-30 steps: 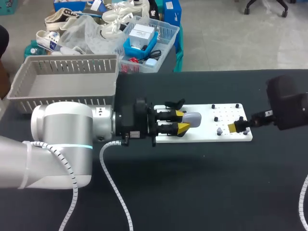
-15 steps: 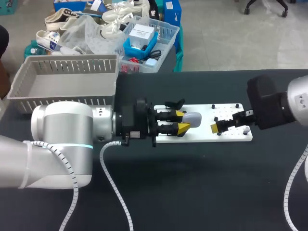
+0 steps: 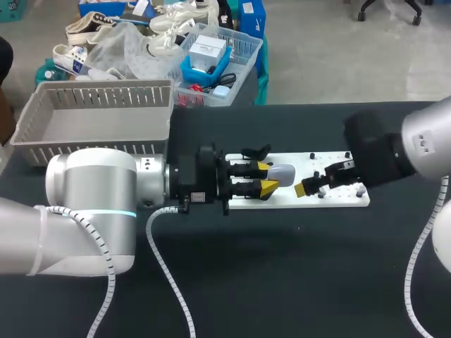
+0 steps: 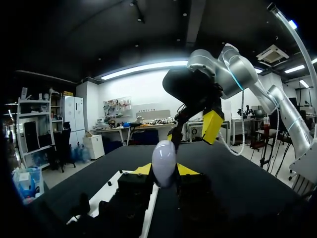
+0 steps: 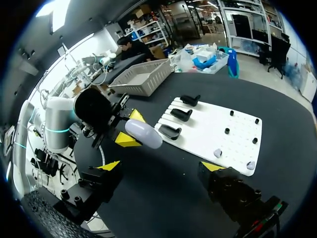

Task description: Pick up each earbud case from the left stands, insert the matching earbuds, close the lid, and place the case in the box.

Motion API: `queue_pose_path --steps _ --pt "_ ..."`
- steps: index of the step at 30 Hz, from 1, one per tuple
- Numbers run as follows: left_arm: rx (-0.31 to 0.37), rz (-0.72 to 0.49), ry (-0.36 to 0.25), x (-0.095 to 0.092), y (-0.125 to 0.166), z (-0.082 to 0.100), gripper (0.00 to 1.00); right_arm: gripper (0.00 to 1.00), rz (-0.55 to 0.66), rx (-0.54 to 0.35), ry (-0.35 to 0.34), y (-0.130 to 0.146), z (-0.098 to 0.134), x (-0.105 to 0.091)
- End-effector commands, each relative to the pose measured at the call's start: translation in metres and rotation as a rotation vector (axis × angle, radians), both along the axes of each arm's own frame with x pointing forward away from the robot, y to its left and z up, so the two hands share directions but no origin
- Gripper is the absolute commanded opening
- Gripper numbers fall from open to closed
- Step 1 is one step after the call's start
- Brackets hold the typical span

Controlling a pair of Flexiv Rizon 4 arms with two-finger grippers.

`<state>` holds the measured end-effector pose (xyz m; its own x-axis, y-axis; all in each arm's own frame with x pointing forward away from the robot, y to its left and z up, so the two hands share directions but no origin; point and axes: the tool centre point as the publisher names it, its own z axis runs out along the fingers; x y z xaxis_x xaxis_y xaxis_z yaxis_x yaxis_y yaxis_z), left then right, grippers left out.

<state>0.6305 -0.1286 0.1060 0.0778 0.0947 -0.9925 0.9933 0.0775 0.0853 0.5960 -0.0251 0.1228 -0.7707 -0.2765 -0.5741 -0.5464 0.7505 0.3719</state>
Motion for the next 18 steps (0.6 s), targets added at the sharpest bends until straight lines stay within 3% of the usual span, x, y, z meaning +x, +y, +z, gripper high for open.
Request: queue_pose_path --steps 1,18 --pt "-0.001 0.006 -0.002 -0.0011 -0.0006 -0.0006 0.0 1.0 0.024 0.02 0.02 0.0066 -0.0039 0.012" --pt "-0.001 0.006 -0.002 -0.0011 -0.0006 -0.0006 0.0 1.0 0.03 0.012 0.036 0.0143 -0.0084 0.0218"
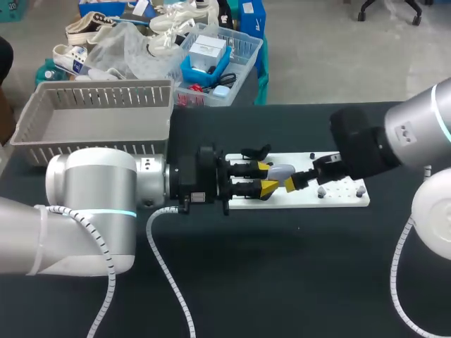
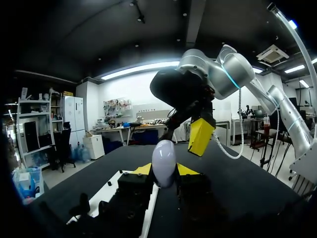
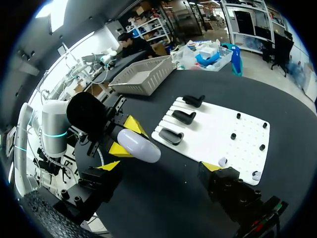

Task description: Pick up each earbud case from the left stands, insert the matching earbuds, close the lid, and place the case in the box.

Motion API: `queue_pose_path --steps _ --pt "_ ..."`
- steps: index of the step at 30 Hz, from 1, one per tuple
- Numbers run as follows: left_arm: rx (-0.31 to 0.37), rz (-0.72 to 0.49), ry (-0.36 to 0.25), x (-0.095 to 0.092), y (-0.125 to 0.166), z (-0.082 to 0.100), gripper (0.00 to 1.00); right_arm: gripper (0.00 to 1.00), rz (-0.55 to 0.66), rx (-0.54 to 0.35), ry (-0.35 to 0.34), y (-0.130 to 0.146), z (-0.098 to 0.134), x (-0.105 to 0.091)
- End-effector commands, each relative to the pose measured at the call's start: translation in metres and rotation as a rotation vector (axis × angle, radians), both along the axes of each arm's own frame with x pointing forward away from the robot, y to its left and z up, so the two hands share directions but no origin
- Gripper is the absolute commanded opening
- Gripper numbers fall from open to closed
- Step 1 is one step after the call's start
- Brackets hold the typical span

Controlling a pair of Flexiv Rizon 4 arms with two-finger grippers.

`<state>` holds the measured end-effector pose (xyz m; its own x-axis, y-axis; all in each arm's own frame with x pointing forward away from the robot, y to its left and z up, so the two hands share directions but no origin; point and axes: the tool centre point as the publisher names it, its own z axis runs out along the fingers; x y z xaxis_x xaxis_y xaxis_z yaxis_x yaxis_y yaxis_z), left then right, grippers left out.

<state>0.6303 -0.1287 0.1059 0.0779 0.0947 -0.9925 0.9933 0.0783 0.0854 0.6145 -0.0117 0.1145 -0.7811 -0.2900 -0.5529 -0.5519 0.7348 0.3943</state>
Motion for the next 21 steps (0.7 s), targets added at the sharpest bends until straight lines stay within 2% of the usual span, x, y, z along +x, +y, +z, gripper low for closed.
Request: queue_pose_path --steps 1,21 --pt "-0.001 0.005 -0.002 -0.0009 -0.0005 -0.0005 0.0 1.0 0.006 0.004 0.005 0.001 -0.0001 0.0038" --pt "-0.001 0.005 -0.002 -0.0009 -0.0005 -0.0005 0.0 1.0 -0.007 -0.003 0.006 0.0018 -0.0023 0.0121"
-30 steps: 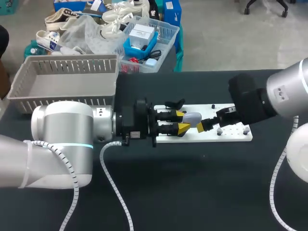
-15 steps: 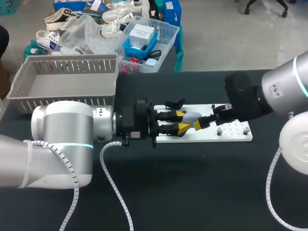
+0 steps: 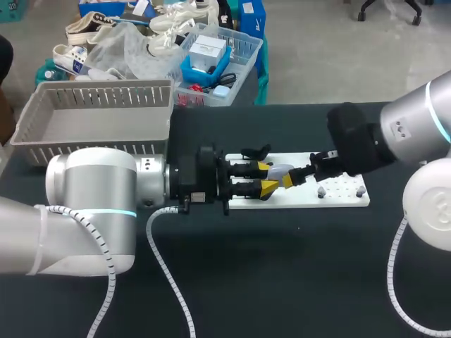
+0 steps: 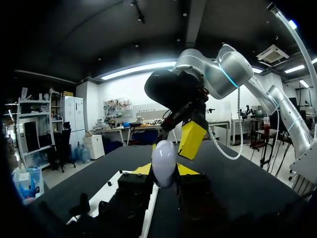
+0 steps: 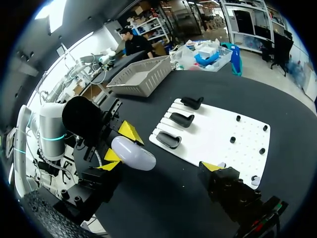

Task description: Pick up each earbud case from the left stands, insert the matching earbuds, close the lid, and place the case in the box.

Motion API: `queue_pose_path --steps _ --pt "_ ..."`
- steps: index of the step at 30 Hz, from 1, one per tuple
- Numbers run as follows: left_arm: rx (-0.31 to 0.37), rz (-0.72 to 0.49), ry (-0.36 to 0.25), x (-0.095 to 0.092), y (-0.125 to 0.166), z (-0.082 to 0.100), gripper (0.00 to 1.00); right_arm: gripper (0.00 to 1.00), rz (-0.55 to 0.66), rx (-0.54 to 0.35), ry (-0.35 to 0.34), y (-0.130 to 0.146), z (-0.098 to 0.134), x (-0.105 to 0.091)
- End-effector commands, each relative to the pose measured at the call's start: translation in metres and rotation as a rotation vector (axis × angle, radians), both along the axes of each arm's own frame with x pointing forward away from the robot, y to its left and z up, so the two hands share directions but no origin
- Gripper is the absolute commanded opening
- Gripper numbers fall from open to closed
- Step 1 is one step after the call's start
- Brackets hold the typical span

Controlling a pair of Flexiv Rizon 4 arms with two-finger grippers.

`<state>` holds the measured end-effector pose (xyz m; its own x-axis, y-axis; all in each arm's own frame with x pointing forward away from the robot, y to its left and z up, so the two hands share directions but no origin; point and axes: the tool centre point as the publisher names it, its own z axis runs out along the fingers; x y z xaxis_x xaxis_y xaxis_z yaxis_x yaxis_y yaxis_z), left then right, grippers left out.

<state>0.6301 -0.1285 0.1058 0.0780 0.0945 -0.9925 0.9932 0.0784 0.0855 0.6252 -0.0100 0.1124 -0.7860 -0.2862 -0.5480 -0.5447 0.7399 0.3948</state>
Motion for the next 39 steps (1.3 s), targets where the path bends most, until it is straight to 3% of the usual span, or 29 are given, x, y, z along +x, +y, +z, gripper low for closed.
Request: queue_pose_path --steps 1,15,27,33,39 --pt "-0.001 0.005 -0.002 -0.001 -0.001 0.0 0.0 1.0 0.0 0.001 0.001 0.0 0.0 0.002" --pt "-0.001 0.005 -0.002 -0.001 -0.001 0.0 0.0 1.0 -0.013 0.005 -0.017 -0.002 0.007 0.005" --pt "-0.001 0.005 -0.002 -0.001 -0.001 0.0 0.0 1.0 -0.015 0.005 -0.087 -0.003 0.033 0.014" --pt "-0.001 0.005 -0.002 -0.001 -0.001 0.0 0.0 1.0 -0.055 -0.027 -0.14 -0.027 0.047 0.018" --pt "-0.001 0.005 -0.002 -0.001 -0.001 0.0 0.0 1.0 -0.137 -0.12 -0.151 -0.065 0.039 0.021"
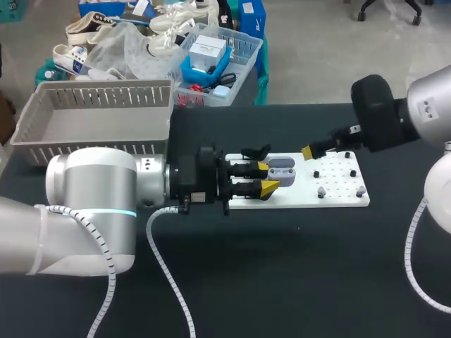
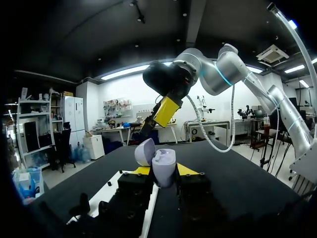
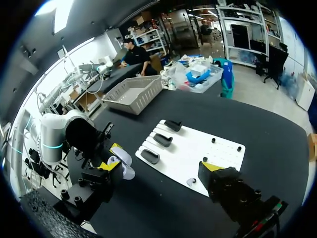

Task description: Pick up each earbud case from the left stands, insert the matching earbuds, close the lid, and place the case in the box.

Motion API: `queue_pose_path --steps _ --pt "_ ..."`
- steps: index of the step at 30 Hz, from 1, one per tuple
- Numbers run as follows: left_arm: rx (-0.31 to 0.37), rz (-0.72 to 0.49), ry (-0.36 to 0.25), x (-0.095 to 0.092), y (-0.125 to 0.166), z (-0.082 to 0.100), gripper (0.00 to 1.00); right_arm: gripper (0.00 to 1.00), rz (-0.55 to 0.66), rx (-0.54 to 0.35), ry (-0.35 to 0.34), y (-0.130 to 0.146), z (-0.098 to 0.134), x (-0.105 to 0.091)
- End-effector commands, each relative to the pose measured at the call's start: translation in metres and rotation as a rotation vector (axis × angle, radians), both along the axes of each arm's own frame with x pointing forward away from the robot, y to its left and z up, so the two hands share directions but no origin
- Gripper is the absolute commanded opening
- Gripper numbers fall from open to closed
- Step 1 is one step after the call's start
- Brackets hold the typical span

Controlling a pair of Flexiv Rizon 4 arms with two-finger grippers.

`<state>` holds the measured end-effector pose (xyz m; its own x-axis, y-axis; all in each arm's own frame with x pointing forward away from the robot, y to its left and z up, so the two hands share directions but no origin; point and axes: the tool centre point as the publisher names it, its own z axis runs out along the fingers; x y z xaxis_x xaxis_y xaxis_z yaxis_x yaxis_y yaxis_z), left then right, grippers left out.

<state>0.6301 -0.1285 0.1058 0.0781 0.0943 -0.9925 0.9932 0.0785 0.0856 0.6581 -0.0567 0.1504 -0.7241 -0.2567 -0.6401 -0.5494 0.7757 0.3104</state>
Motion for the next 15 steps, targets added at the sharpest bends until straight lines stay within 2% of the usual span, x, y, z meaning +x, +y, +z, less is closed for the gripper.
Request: queue_pose_path --steps 1,8,12,15 --pt "-0.001 0.005 -0.002 -0.001 -0.001 0.0 0.0 1.0 -0.105 -0.106 -0.013 -0.024 -0.002 -0.011" --pt "-0.001 0.005 -0.002 -0.001 -0.001 0.0 0.0 1.0 -0.191 -0.226 0.019 -0.057 -0.032 -0.003" --pt "-0.001 0.005 -0.002 -0.001 -0.001 0.0 0.0 1.0 -0.219 -0.313 0.019 -0.069 -0.052 0.001" --pt "-0.001 0.005 -0.002 -0.001 -0.001 0.0 0.0 1.0 -0.227 -0.345 0.039 -0.077 -0.064 0.003"
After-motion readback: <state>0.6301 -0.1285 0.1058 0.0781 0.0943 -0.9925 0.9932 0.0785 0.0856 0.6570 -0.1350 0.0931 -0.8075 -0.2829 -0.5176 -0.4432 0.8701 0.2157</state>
